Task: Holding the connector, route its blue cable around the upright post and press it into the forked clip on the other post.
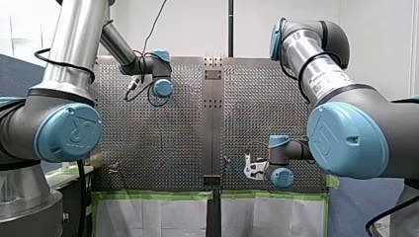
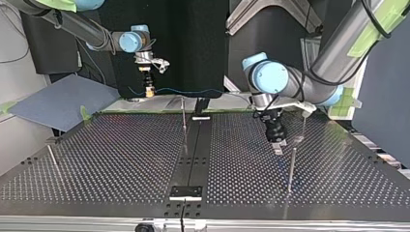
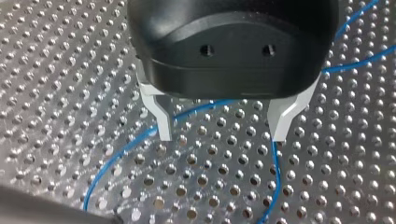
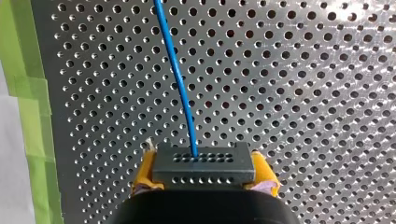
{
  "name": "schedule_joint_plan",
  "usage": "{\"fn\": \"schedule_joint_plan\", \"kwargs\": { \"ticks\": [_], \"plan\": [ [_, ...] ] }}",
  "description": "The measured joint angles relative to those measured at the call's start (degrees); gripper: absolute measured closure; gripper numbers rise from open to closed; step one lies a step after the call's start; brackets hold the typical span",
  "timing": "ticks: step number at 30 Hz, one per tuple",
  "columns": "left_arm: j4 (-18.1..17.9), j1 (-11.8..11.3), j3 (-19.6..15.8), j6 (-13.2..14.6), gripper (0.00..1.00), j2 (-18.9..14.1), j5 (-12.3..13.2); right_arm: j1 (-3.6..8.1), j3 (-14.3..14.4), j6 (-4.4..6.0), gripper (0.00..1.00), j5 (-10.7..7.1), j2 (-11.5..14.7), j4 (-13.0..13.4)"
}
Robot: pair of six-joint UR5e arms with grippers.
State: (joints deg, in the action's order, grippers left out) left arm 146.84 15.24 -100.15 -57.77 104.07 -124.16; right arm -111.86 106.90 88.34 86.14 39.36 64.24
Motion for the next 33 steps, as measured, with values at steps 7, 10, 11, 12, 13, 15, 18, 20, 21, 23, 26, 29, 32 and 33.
{"fn": "schedule_joint_plan", "kwargs": {
  "ticks": [7,10,11,12,13,15,18,20,21,23,26,29,32,33],
  "plan": [
    [-0.4,-1.2,0.0,0.9,0.00,0.0,2.2,-0.08,0.0,0.00,0.93,0.00,-0.1,0.1],
    [-0.2,-1.2,0.0,1.5,0.00,0.0,2.4,-0.08,0.0,0.00,0.93,0.01,-0.2,0.1],
    [-0.1,-1.2,0.0,1.5,0.00,0.0,2.3,-0.07,0.0,0.00,0.93,0.01,-0.2,0.1],
    [0.0,-1.2,0.0,1.6,0.00,0.0,2.1,-0.08,0.0,0.00,0.93,0.00,-0.2,0.1],
    [0.0,-1.1,0.0,1.6,0.00,0.0,1.8,-0.08,0.0,0.00,0.93,0.00,-0.3,0.1],
    [0.1,-1.0,0.0,1.7,0.00,0.0,1.5,-0.07,0.0,0.00,0.93,0.01,-0.3,0.1],
    [0.6,-0.6,0.0,2.3,0.00,0.0,0.5,-0.04,0.0,0.00,0.93,0.02,-0.3,0.2],
    [1.1,-0.3,0.0,2.8,0.00,0.0,-0.3,-0.02,0.0,0.00,0.93,0.01,-0.4,0.2],
    [1.4,-0.1,0.0,3.0,0.00,0.0,-0.7,-0.01,0.0,0.00,0.93,0.01,-0.4,0.2],
    [1.9,0.3,0.0,3.1,0.00,0.0,-1.3,0.00,0.0,0.00,0.93,0.00,-0.4,0.3],
    [2.2,0.9,-0.1,3.2,0.00,0.0,-1.7,0.01,0.0,0.00,0.93,0.00,-0.5,0.4],
    [2.2,1.3,-0.1,3.4,0.00,0.0,-1.8,-0.04,0.0,0.01,0.93,0.00,-0.5,0.4],
    [2.2,1.5,-0.1,3.8,0.00,0.0,-1.7,-0.05,0.0,0.00,0.93,0.00,-0.5,0.5],
    [2.2,1.6,-0.1,3.9,0.00,0.0,-1.7,-0.06,0.0,0.00,0.93,0.00,-0.5,0.5]
  ]
}}
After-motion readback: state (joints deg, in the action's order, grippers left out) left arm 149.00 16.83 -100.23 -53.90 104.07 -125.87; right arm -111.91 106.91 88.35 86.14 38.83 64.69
